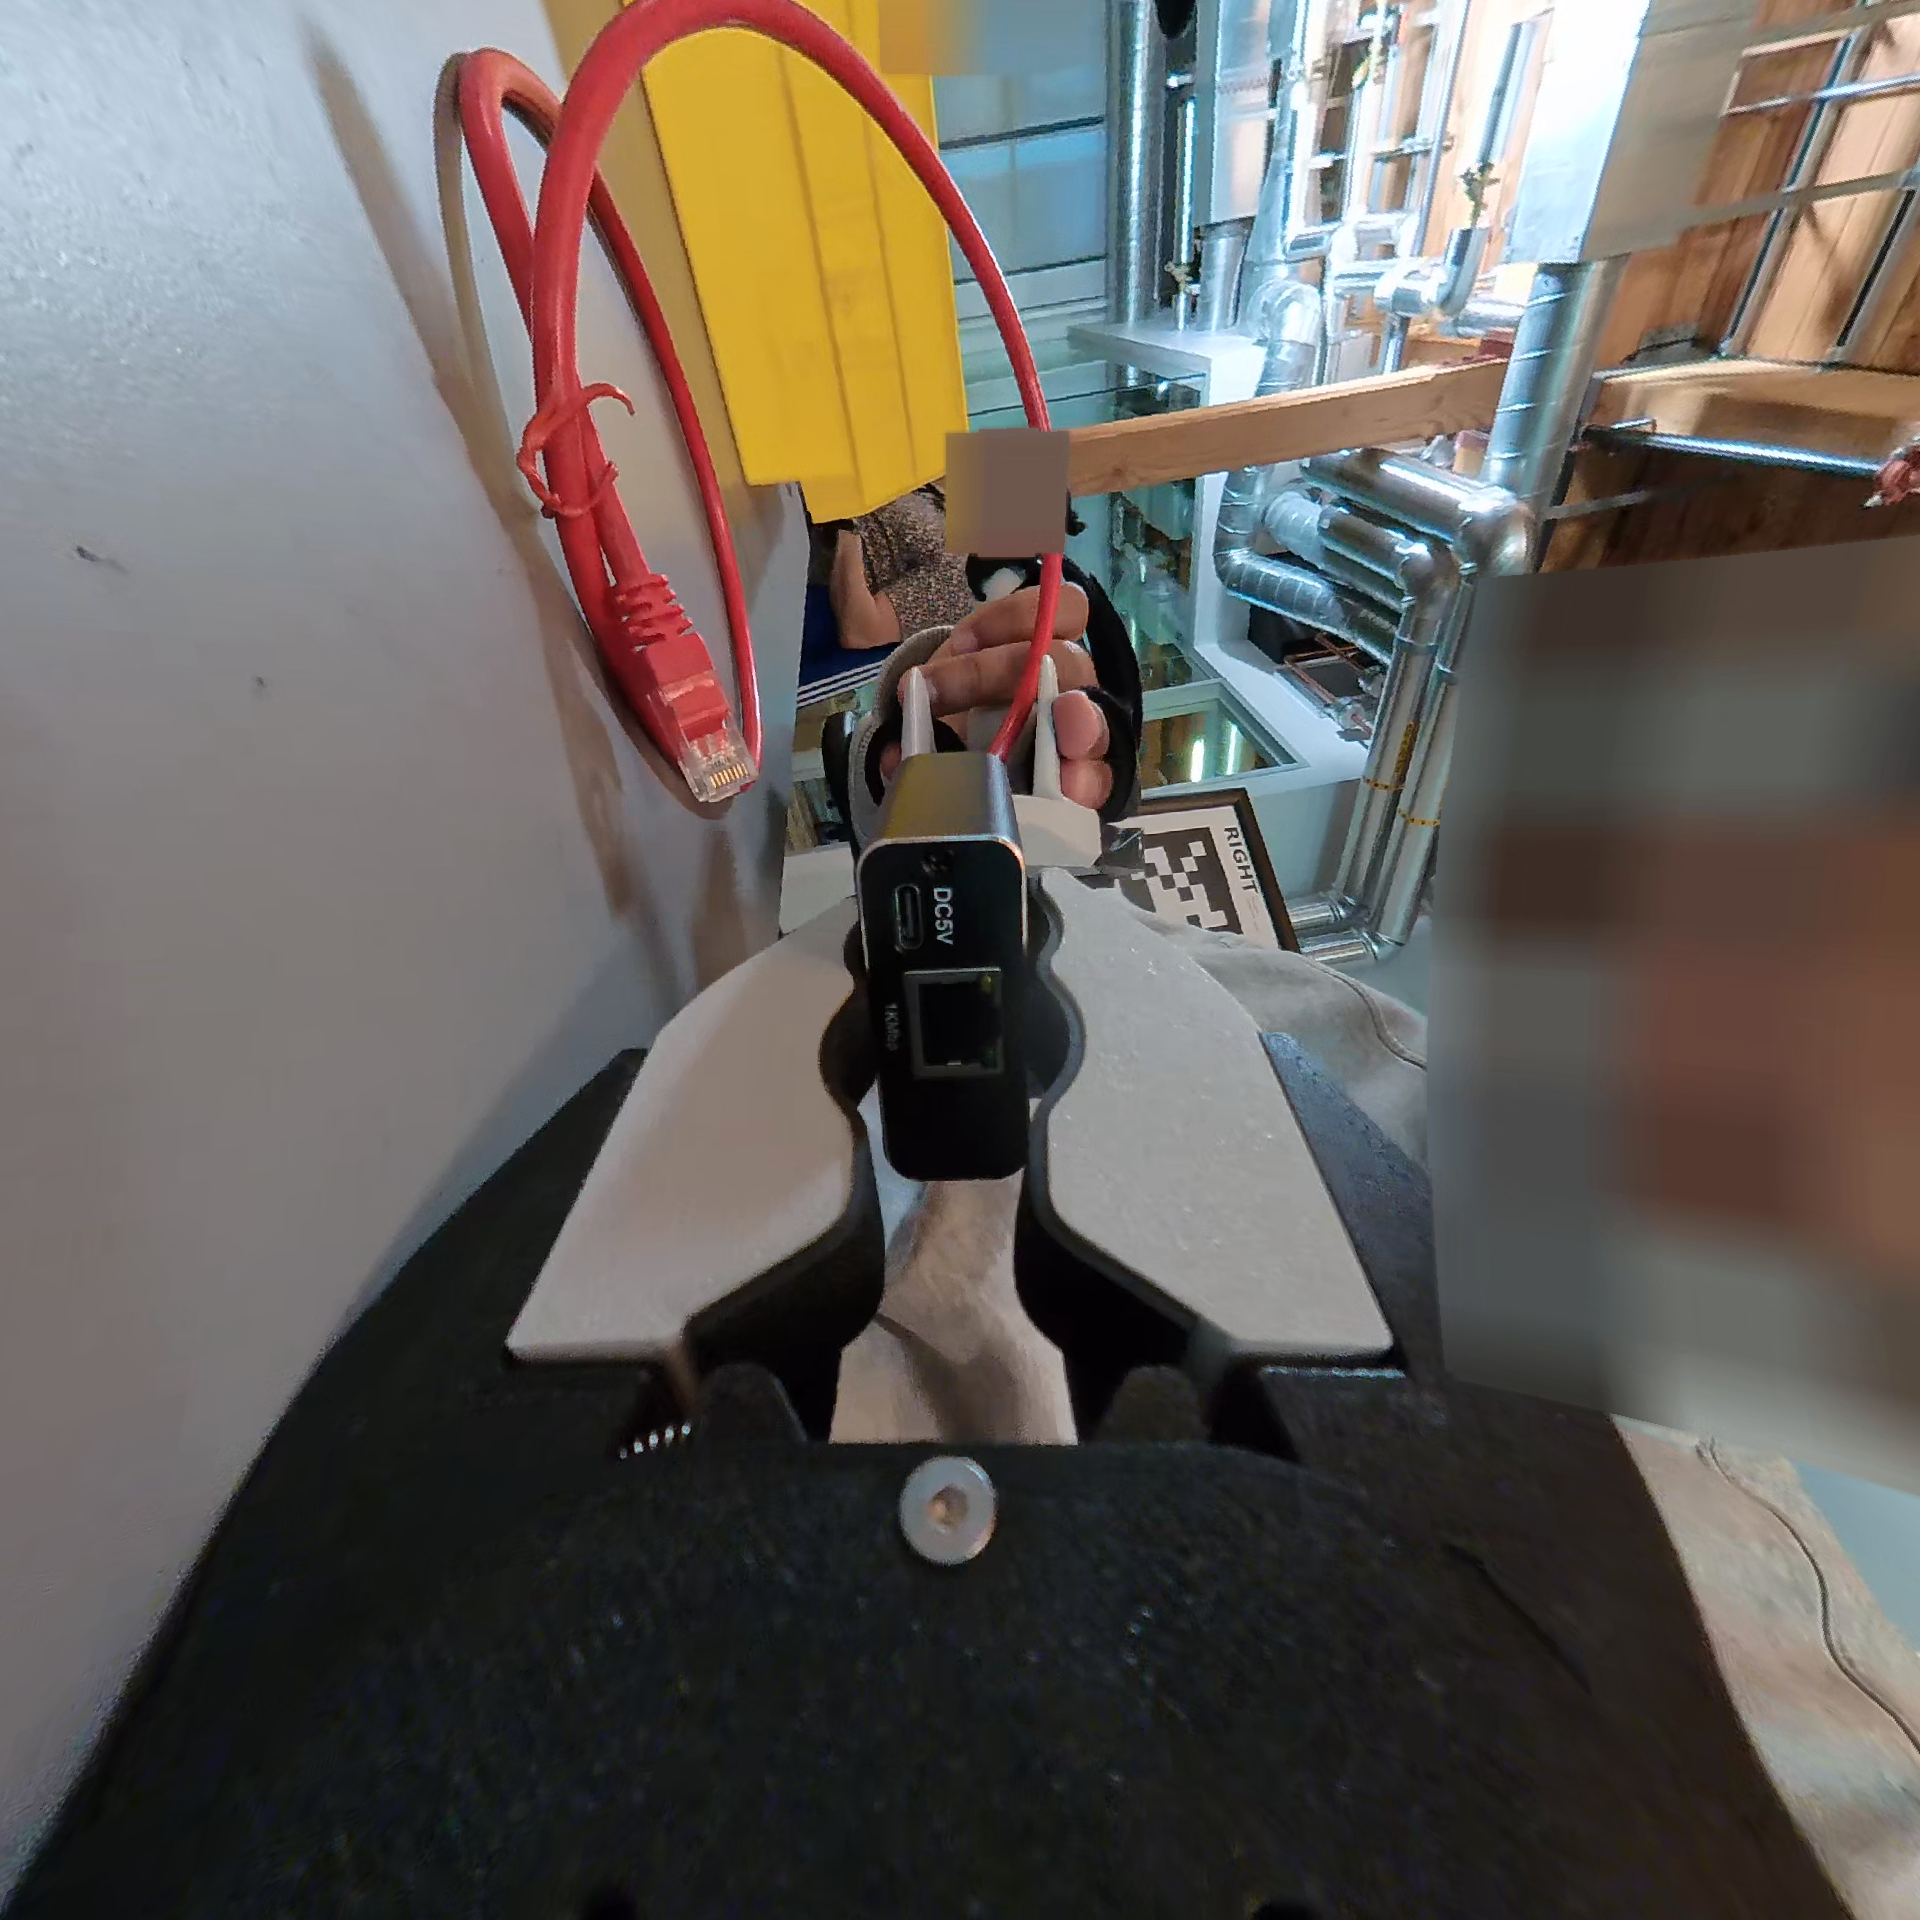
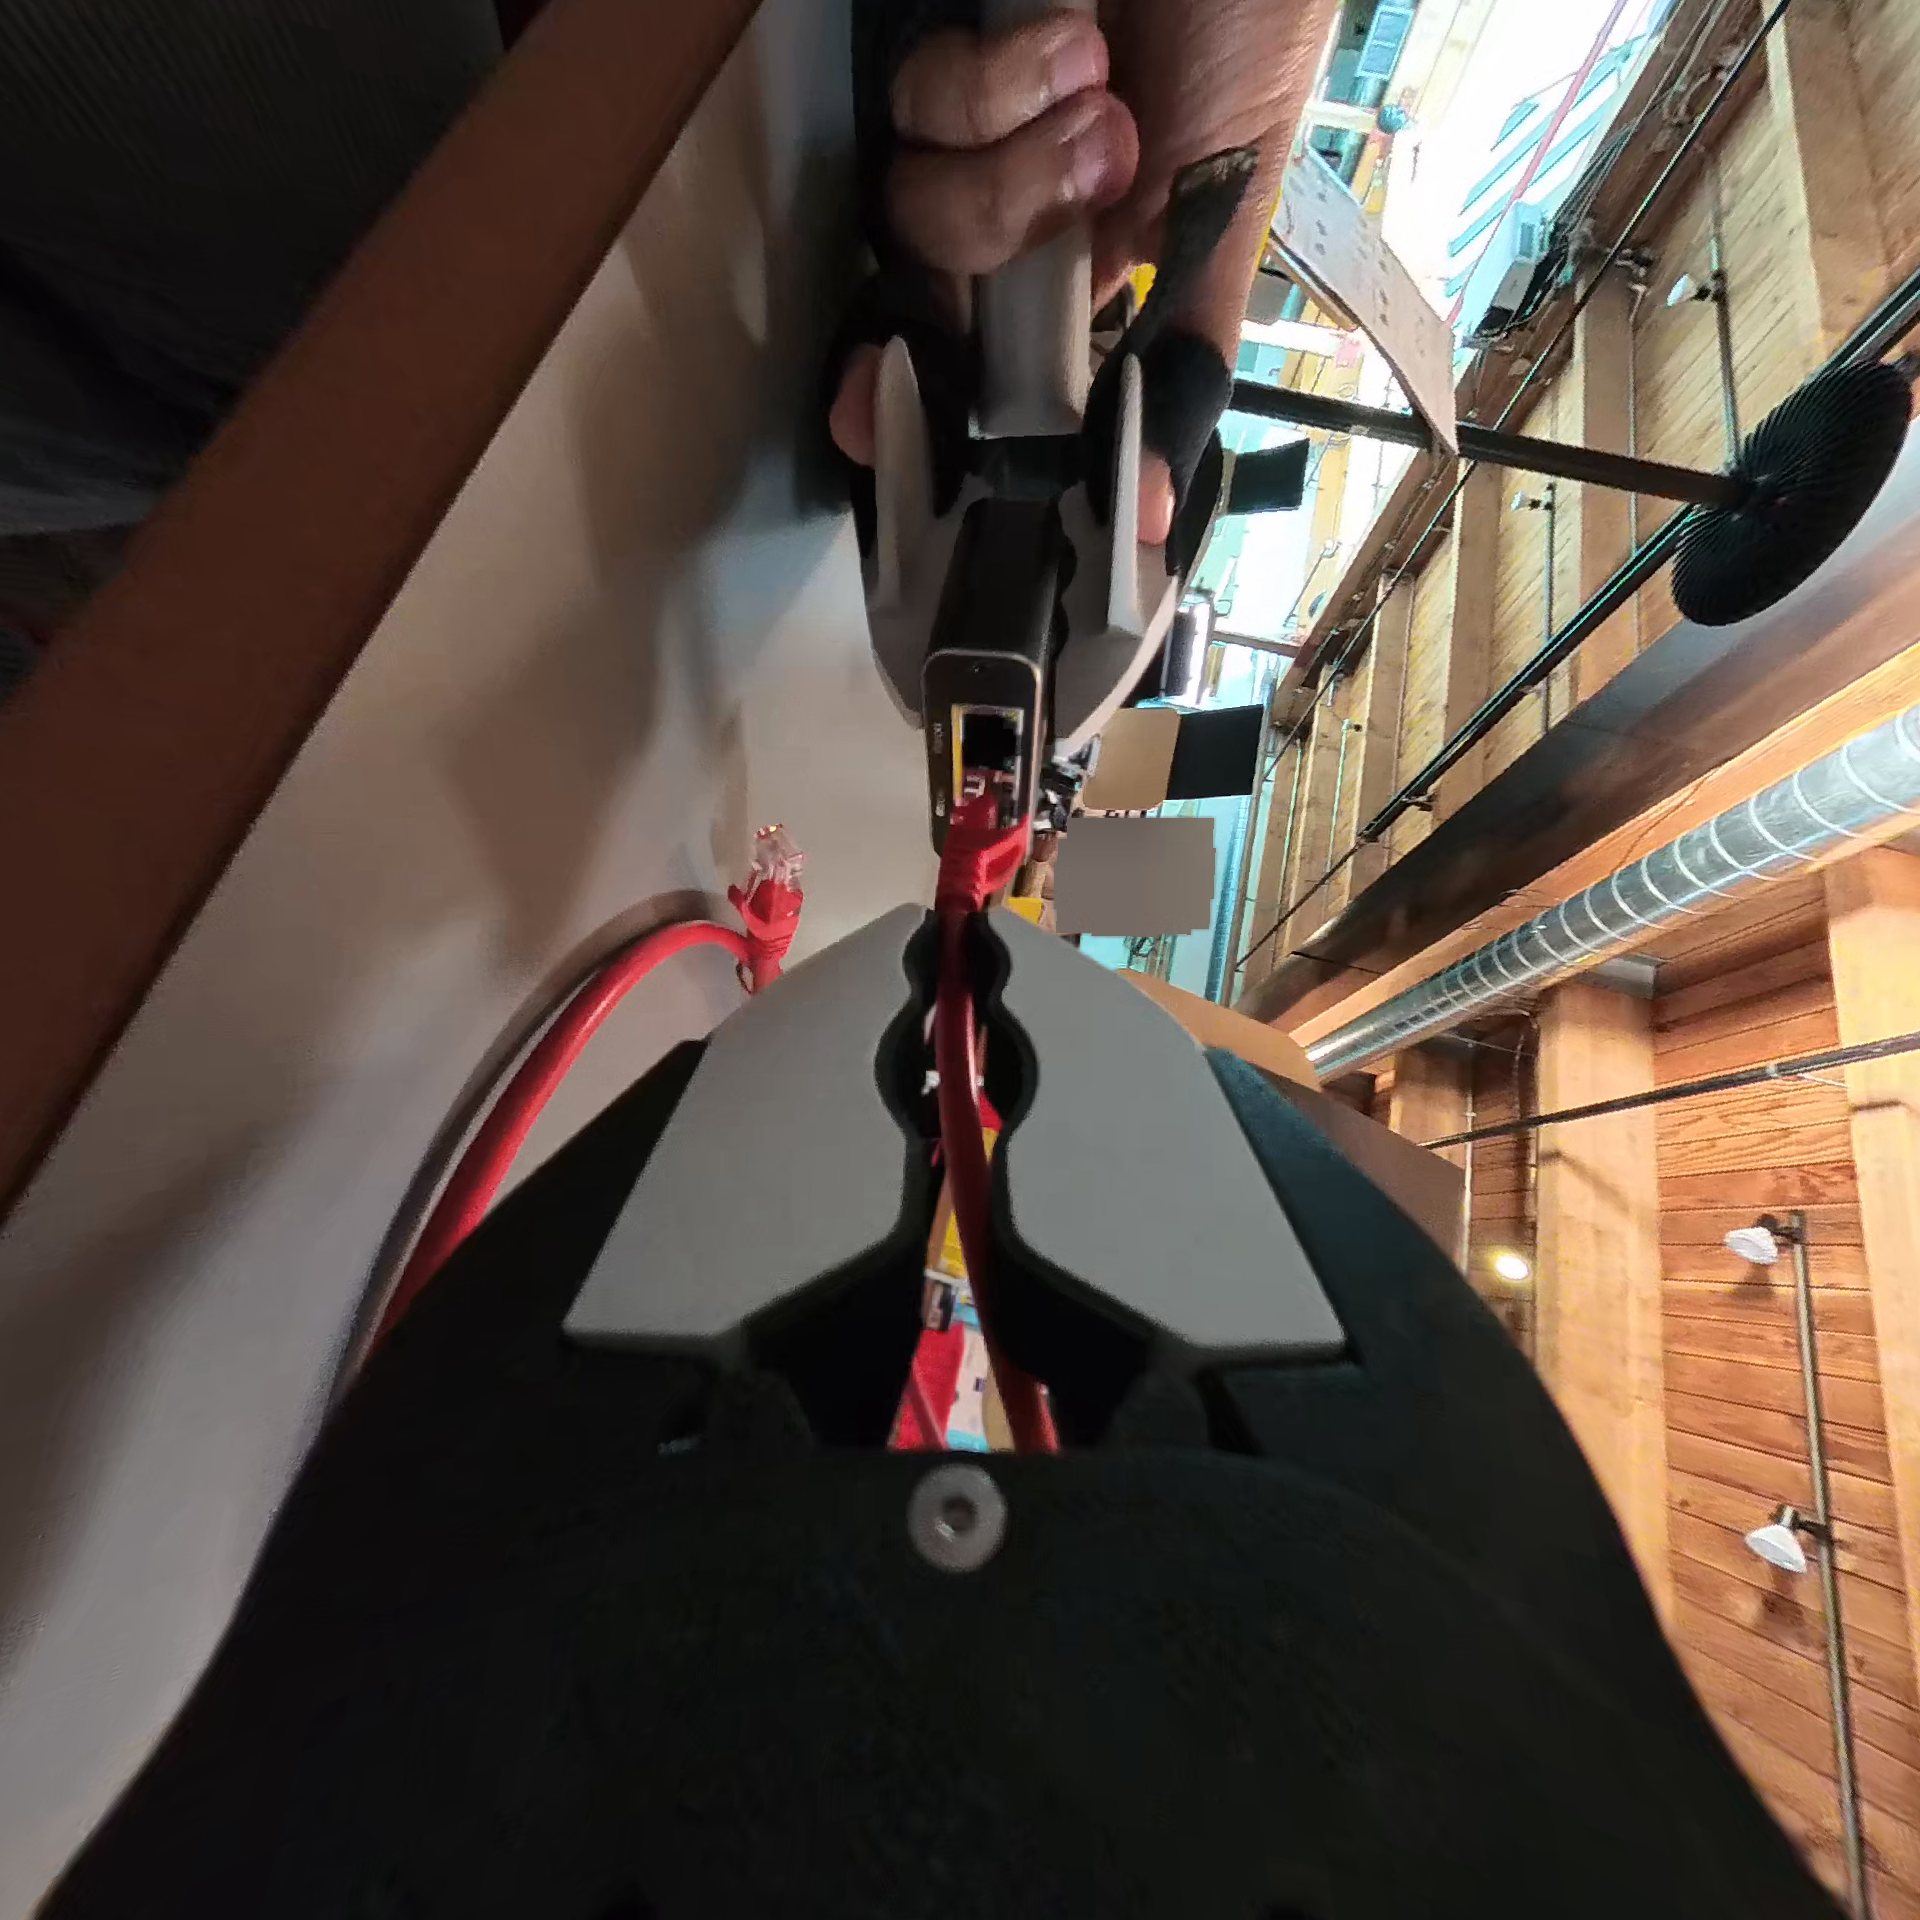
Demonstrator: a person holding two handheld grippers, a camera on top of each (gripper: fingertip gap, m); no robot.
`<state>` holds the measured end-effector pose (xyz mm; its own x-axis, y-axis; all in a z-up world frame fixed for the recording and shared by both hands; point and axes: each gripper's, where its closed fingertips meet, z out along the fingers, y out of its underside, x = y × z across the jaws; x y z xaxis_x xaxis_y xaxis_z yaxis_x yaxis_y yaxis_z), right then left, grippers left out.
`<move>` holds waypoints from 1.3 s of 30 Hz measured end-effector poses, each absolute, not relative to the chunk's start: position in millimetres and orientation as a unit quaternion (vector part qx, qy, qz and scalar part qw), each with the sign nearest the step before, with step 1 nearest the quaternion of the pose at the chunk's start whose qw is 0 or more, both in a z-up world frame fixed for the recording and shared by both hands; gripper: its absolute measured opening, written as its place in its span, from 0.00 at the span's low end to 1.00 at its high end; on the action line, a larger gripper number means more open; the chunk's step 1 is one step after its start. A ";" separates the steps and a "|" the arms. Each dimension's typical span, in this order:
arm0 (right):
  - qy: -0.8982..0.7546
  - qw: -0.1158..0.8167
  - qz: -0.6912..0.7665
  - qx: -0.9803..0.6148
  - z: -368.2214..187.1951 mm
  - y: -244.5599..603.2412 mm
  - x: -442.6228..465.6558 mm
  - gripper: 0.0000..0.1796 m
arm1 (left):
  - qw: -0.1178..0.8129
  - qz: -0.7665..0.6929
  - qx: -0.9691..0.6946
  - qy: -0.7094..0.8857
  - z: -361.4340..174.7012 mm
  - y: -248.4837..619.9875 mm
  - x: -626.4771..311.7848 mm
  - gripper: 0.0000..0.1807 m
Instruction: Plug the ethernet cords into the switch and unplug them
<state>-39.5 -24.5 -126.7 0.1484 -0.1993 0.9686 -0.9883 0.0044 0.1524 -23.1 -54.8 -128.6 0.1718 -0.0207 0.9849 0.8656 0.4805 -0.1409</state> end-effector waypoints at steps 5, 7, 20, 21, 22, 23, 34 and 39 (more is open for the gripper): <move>-0.541 0.461 0.411 0.571 -131.6 -24.8 -39.3 0.03 | 0.654 -0.322 -0.398 -0.557 -132.3 -53.9 -22.8 0.15; -0.543 0.460 0.409 0.571 -132.7 -25.1 -39.1 0.03 | 0.653 -0.320 -0.401 -0.557 -132.9 -53.6 -22.4 0.15; -0.552 0.489 0.429 0.522 -120.7 -37.6 -53.0 0.03 | 0.698 -0.301 -0.360 -0.541 -120.7 -63.2 -34.4 0.15; -0.549 0.507 0.437 0.502 -114.4 -42.0 -58.0 0.03 | 0.713 -0.291 -0.350 -0.533 -116.3 -67.4 -37.9 0.15; -0.550 0.522 0.446 0.476 -107.9 -46.3 -63.4 0.04 | 0.725 -0.274 -0.345 -0.529 -113.1 -71.9 -41.4 0.15; -0.559 0.530 0.454 0.447 -102.8 -49.5 -69.4 0.07 | 0.732 -0.255 -0.348 -0.528 -111.8 -76.0 -43.9 0.15; -0.691 0.411 0.536 0.259 -91.5 -46.0 -121.0 0.14 | 0.790 -0.032 -0.251 -0.559 -102.0 -160.4 -60.9 0.14; -0.702 0.394 0.539 0.249 -94.7 -46.7 -123.0 0.14 | 0.781 0.000 -0.279 -0.559 -101.3 -155.7 -60.9 0.14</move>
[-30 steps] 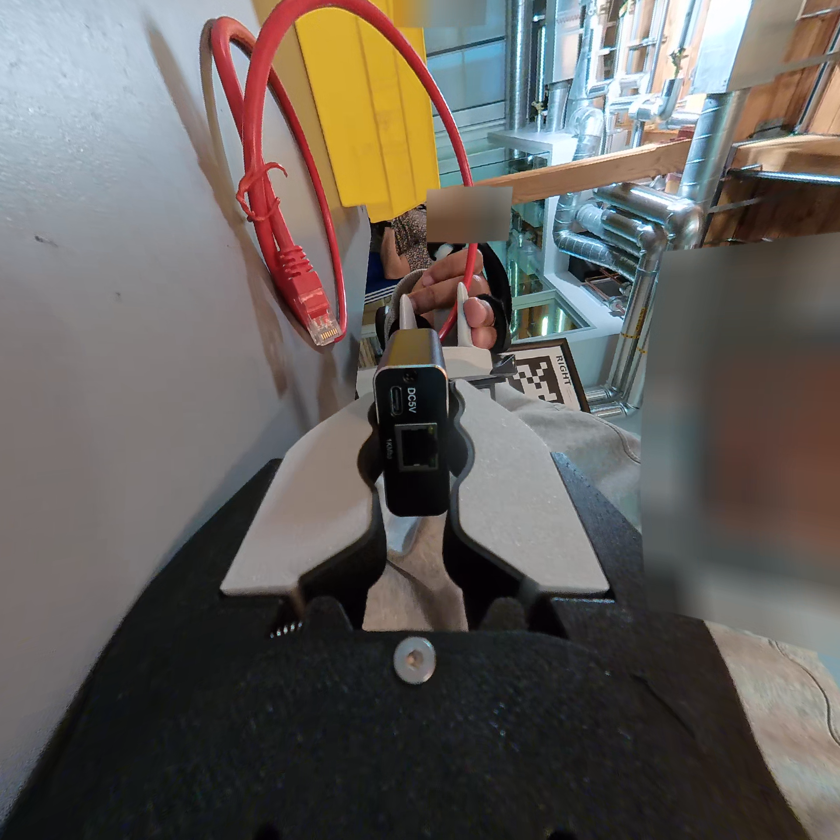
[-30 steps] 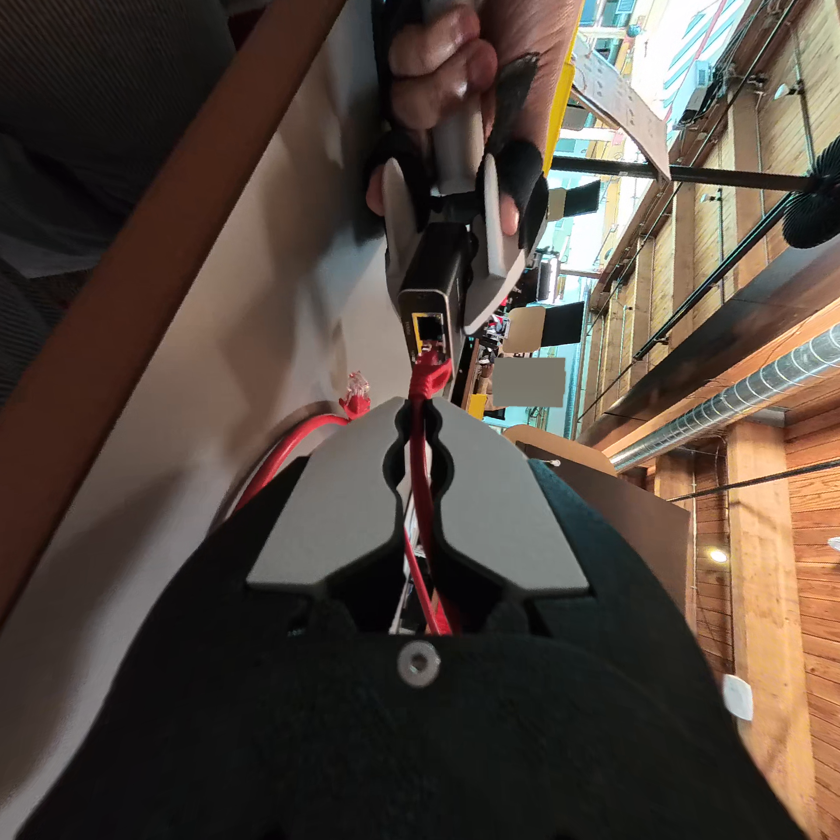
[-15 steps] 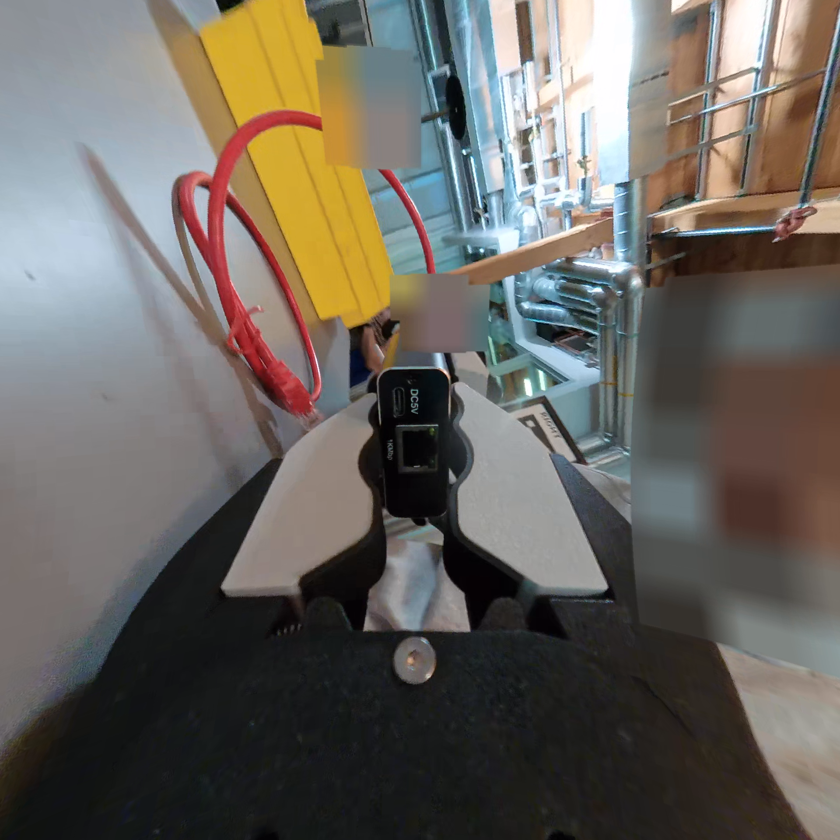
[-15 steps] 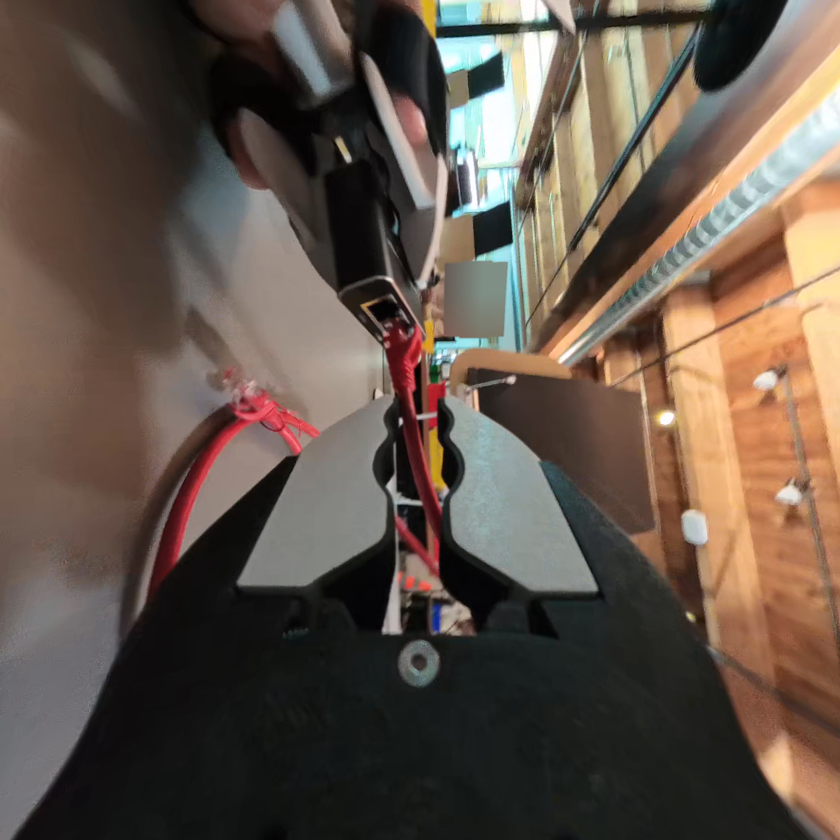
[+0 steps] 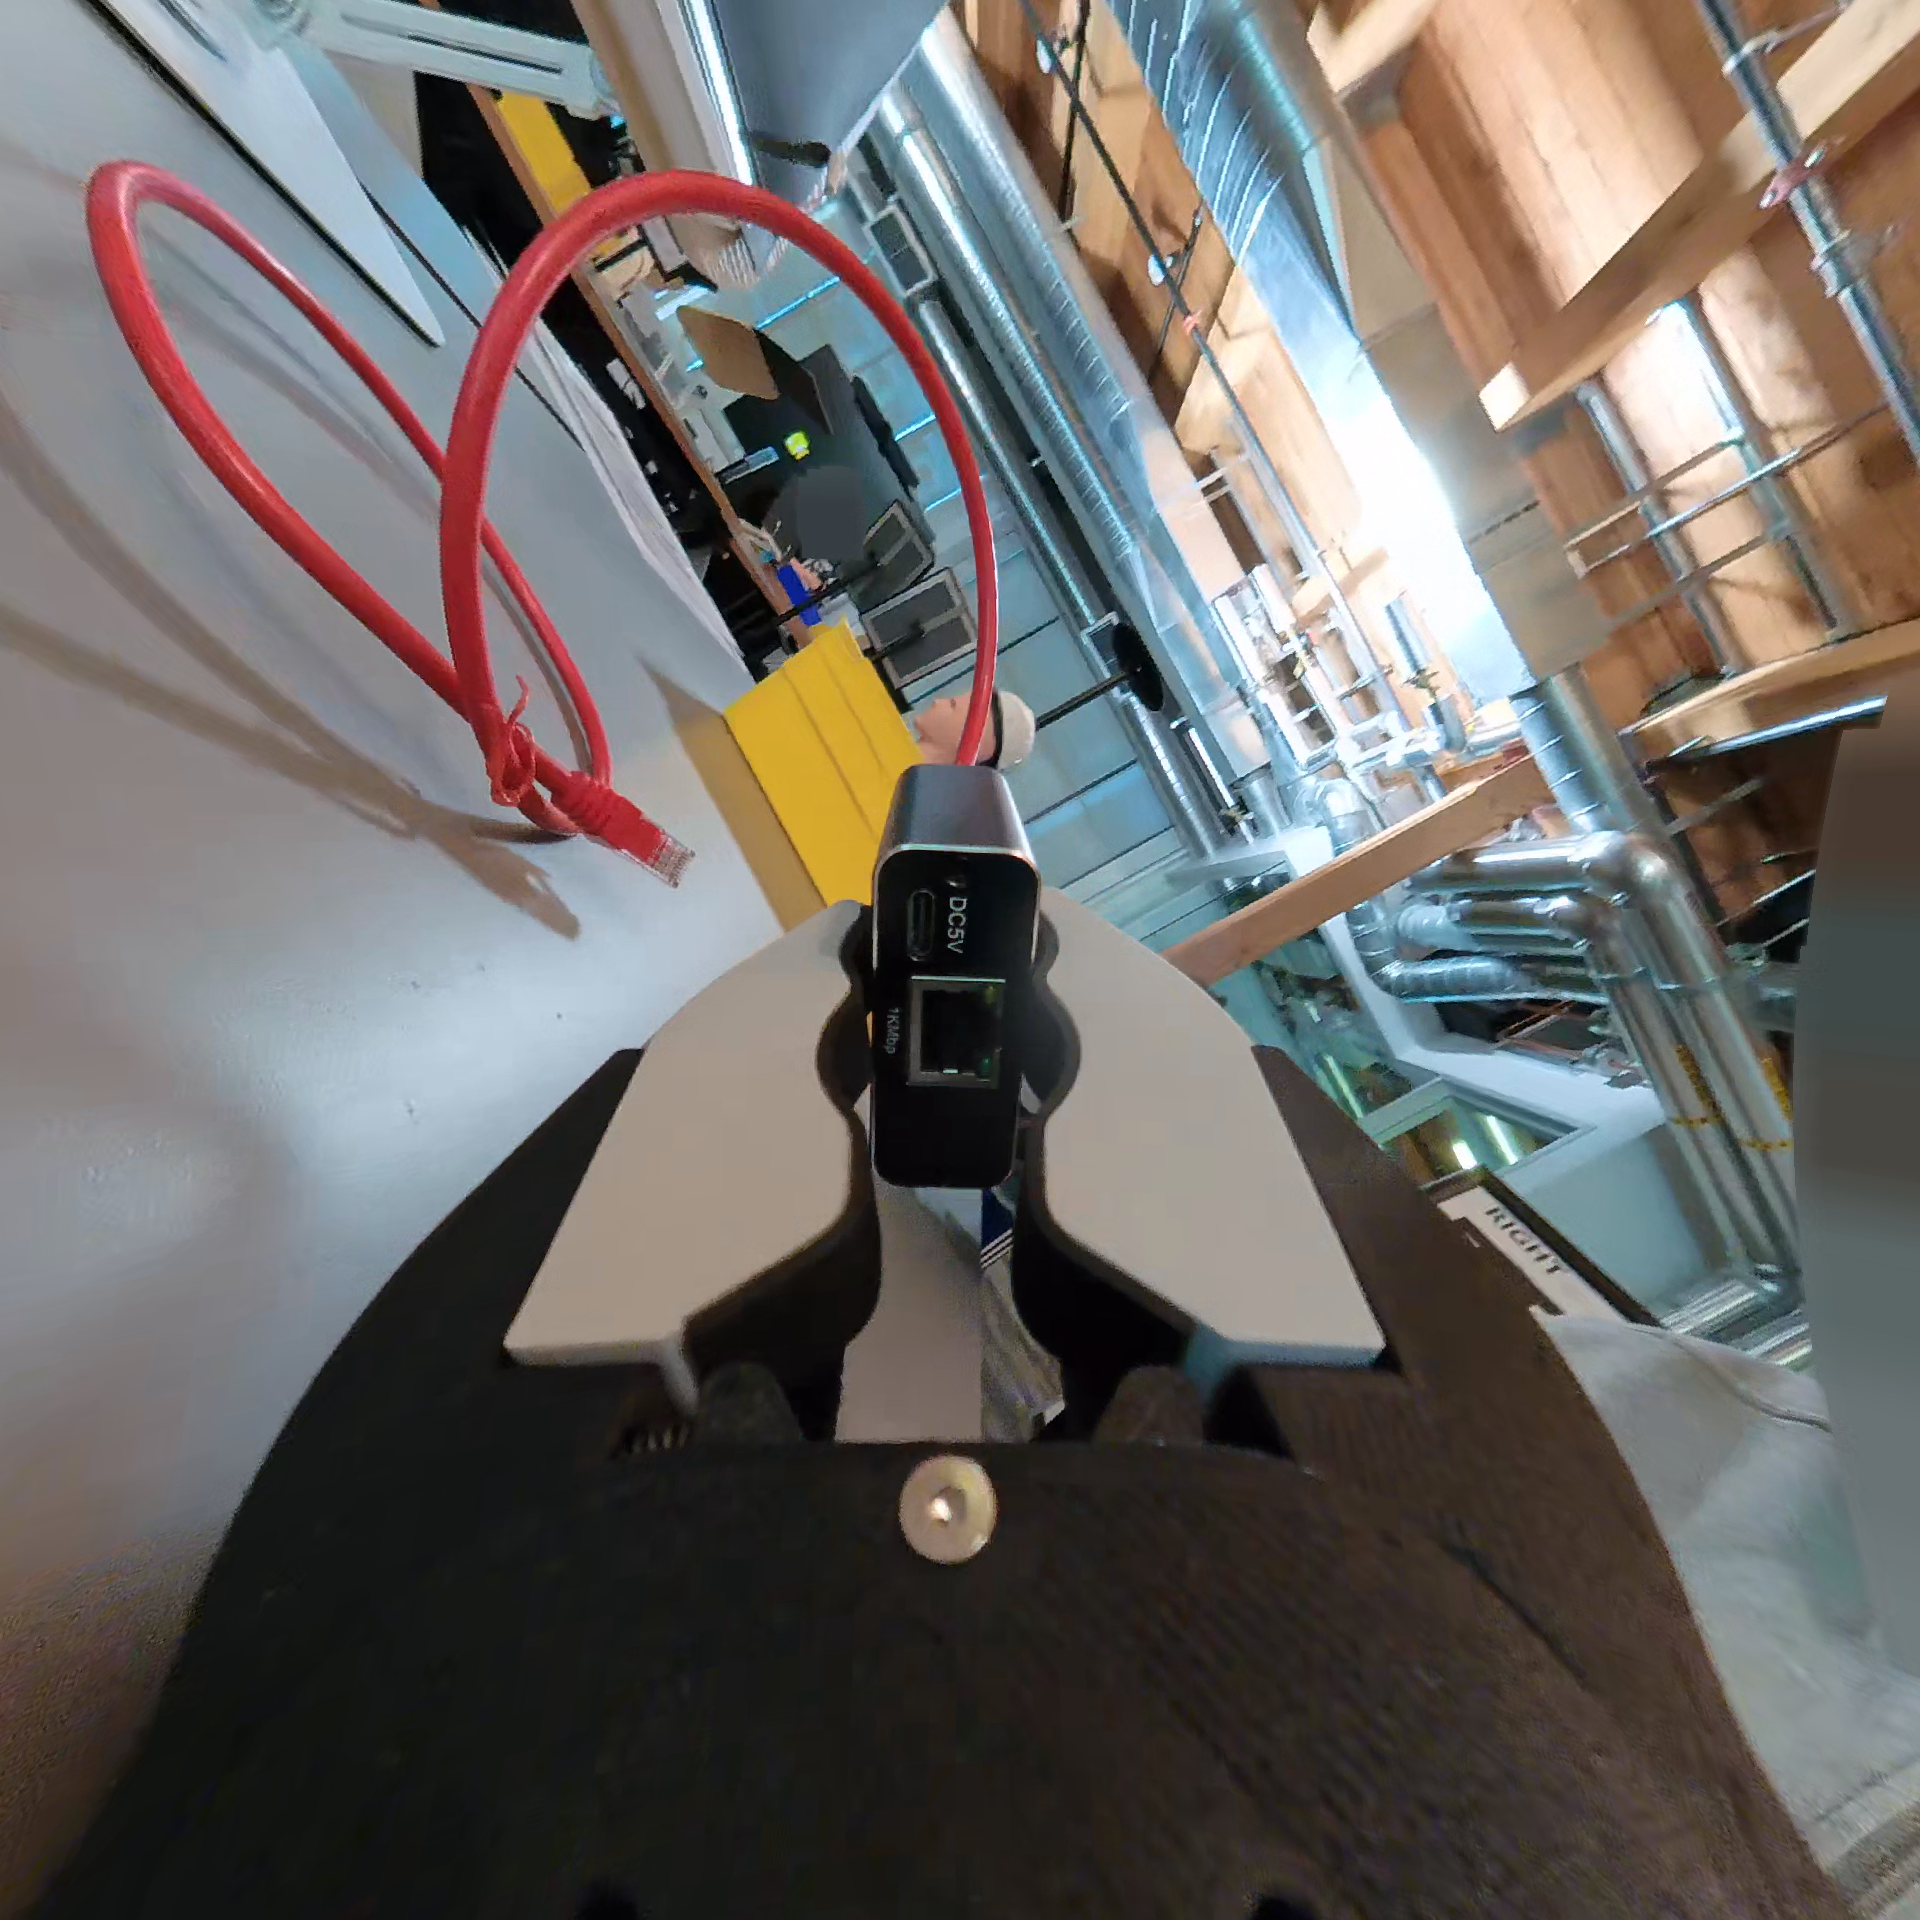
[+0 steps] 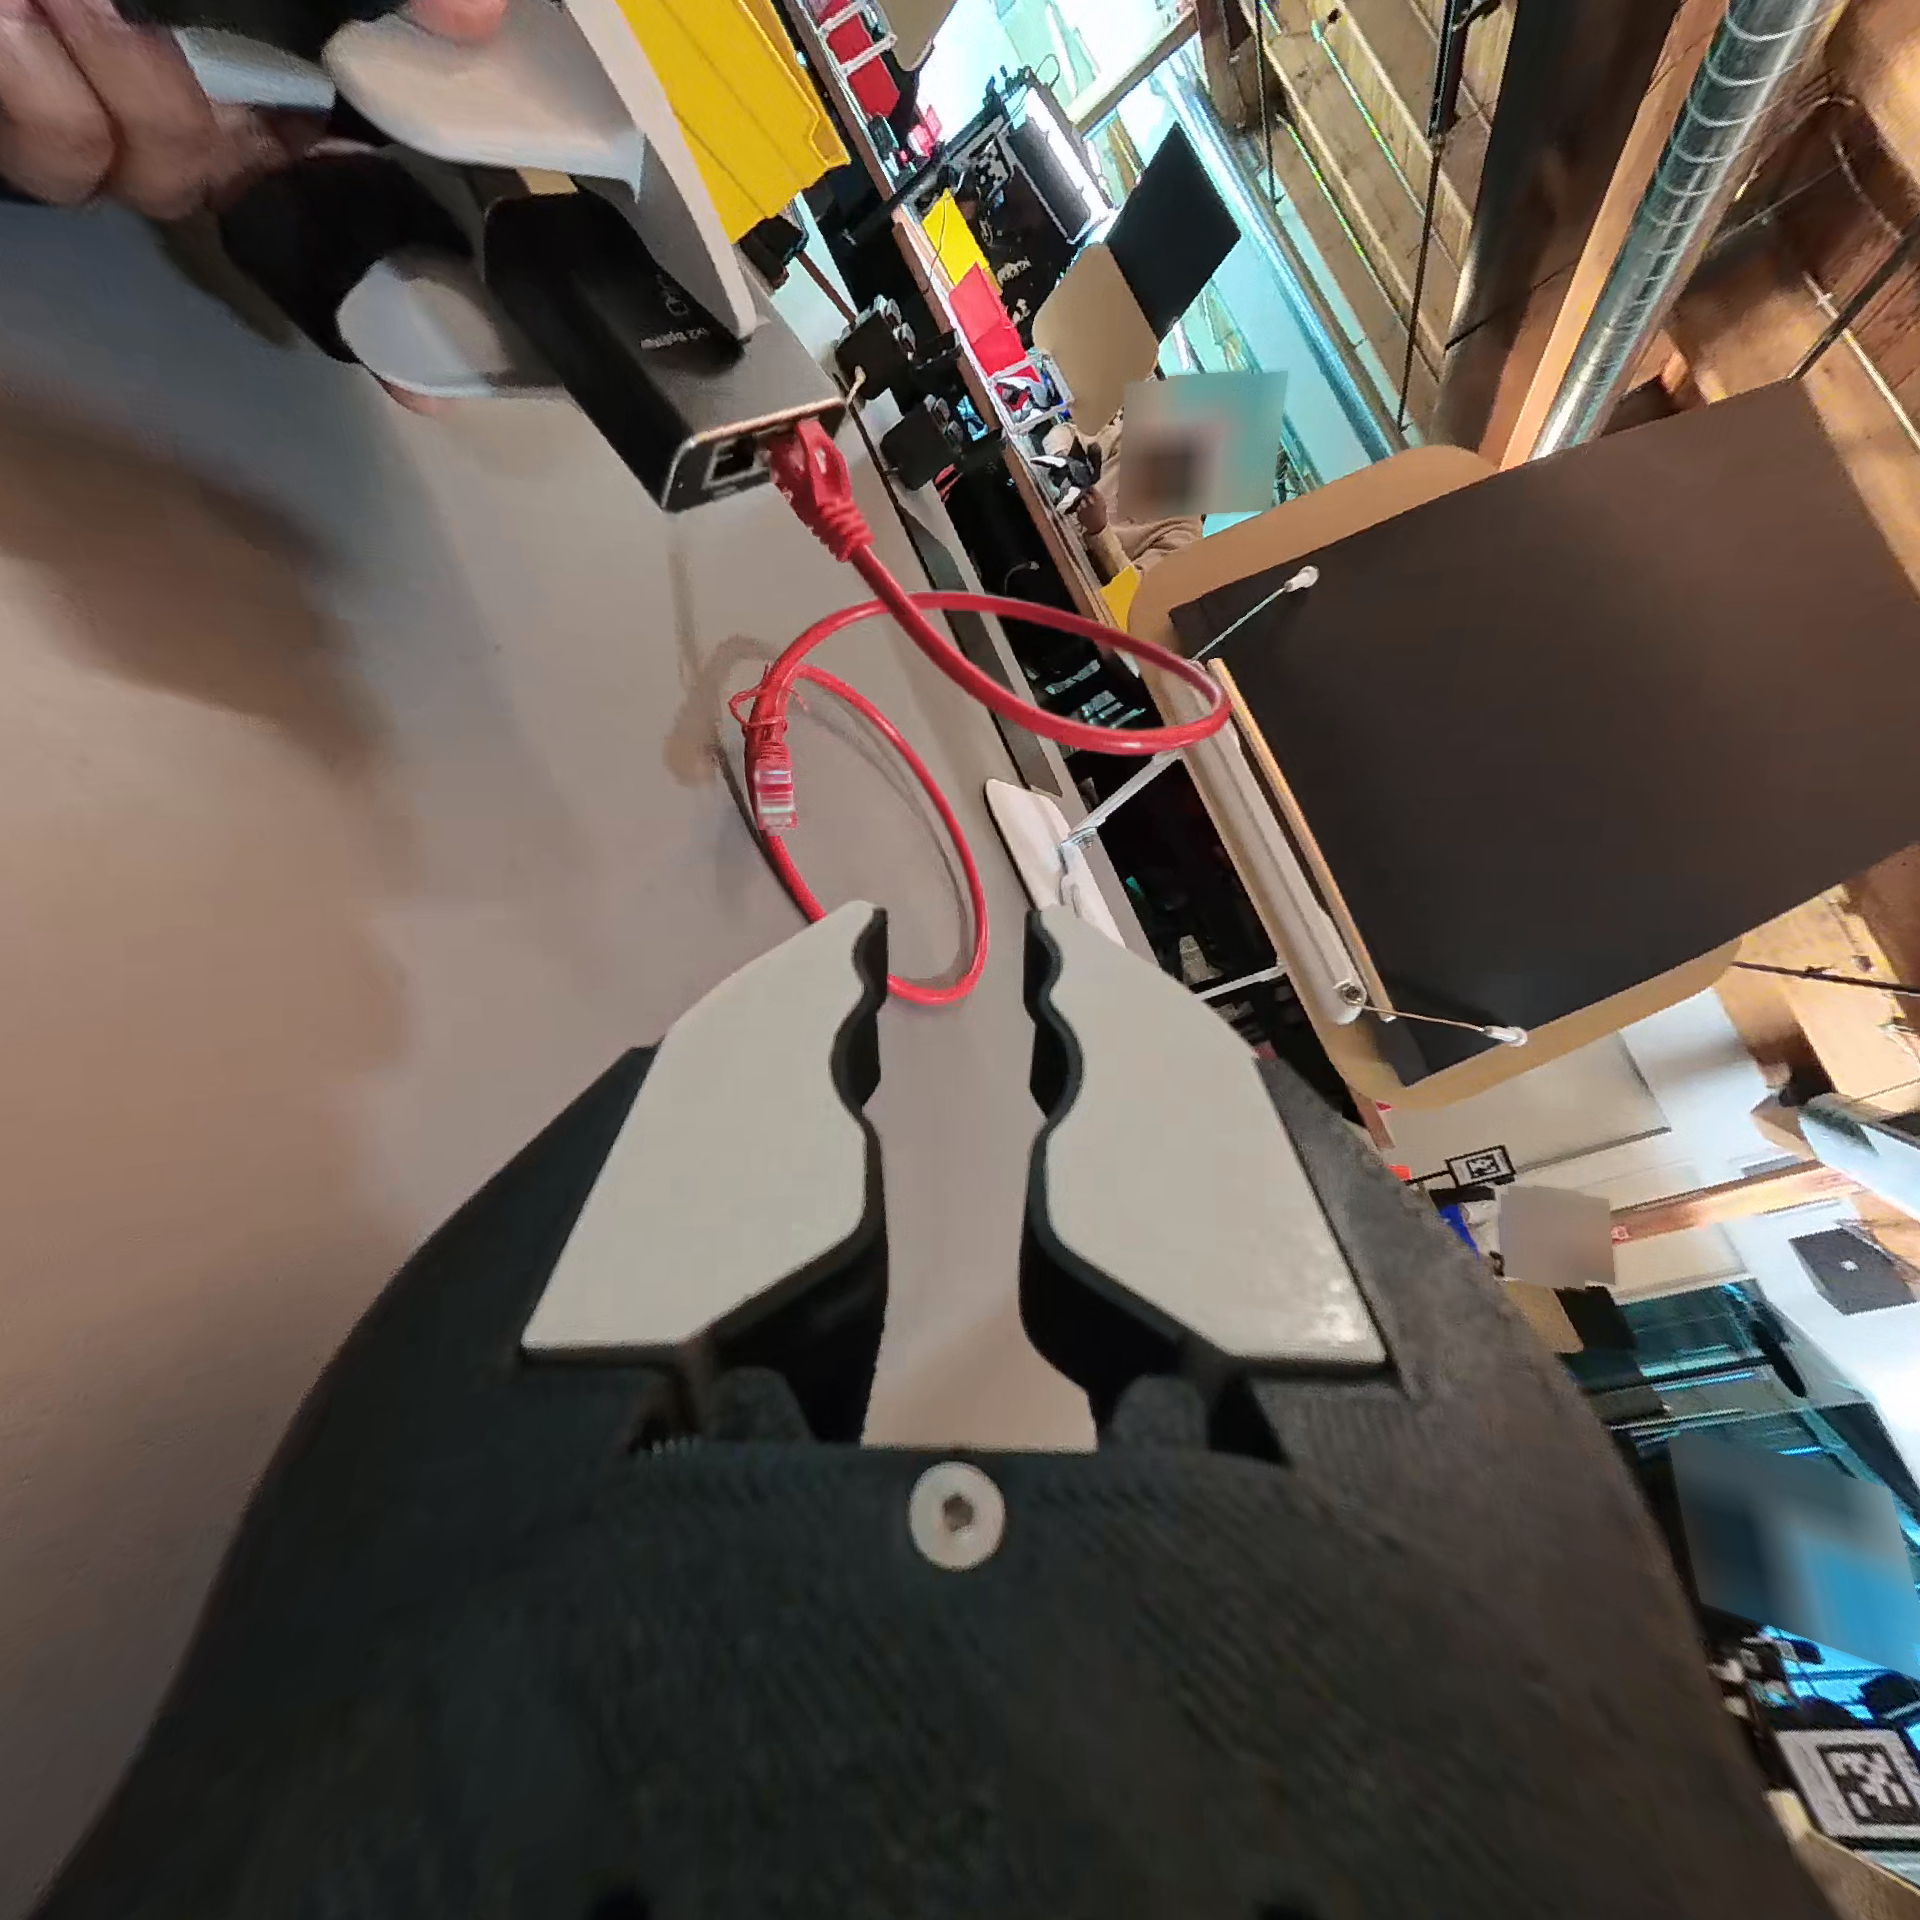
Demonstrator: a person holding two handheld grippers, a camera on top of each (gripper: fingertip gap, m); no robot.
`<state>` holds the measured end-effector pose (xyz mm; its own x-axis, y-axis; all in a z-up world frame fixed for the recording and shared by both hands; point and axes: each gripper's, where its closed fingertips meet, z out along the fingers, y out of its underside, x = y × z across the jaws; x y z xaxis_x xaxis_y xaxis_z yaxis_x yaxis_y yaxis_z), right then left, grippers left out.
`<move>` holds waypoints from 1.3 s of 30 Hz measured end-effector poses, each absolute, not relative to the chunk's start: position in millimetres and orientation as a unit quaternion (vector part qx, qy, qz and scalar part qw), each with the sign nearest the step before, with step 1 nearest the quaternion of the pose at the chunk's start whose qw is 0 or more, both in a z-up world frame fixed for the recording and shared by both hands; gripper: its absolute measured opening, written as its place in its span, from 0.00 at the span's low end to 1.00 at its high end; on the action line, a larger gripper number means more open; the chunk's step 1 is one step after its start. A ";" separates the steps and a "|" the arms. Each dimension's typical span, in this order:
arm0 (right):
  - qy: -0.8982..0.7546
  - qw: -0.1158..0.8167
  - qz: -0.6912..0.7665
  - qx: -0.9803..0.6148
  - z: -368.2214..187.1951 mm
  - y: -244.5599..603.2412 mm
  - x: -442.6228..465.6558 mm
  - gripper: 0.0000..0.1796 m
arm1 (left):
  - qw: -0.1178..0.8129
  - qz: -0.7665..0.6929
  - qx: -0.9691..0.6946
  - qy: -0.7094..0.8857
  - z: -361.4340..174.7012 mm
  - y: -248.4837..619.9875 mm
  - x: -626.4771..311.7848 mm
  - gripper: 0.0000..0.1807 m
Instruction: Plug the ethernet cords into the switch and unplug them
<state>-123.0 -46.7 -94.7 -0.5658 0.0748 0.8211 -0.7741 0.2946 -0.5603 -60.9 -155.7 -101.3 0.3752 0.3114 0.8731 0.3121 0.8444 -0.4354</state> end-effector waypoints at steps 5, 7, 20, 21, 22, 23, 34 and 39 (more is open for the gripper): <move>-0.684 0.409 0.541 0.269 -90.8 -46.3 -114.4 0.12 | 0.724 -0.074 -0.321 -0.606 -115.5 -131.2 -53.1 0.14; -0.670 0.414 0.555 0.267 -82.4 -44.1 -111.6 0.10 | 0.724 -0.093 -0.344 -0.591 -106.2 -120.2 -44.1 0.14; -0.732 0.348 0.570 0.137 -89.0 -36.5 -161.2 0.09 | 0.744 0.055 -0.384 -0.545 -83.1 -154.4 -38.9 0.14; -0.738 0.343 0.566 0.130 -92.1 -36.1 -164.7 0.09 | 0.741 0.064 -0.383 -0.548 -82.8 -158.1 -37.8 0.14; -0.744 0.338 0.562 0.126 -95.2 -36.2 -167.3 0.10 | 0.740 0.067 -0.380 -0.550 -82.6 -160.7 -37.2 0.14; -0.749 0.334 0.559 0.125 -97.8 -36.5 -168.2 0.10 | 0.737 0.066 -0.377 -0.558 -84.3 -163.1 -37.4 0.14; -0.729 0.367 0.539 0.209 -101.3 -41.8 -141.1 0.05 | 0.704 0.048 -0.325 -0.629 -119.1 -184.2 -41.6 0.14; -0.725 0.368 0.535 0.230 -103.4 -43.5 -131.2 0.04 | 0.662 0.037 -0.383 -0.643 -132.1 -167.7 -45.3 0.14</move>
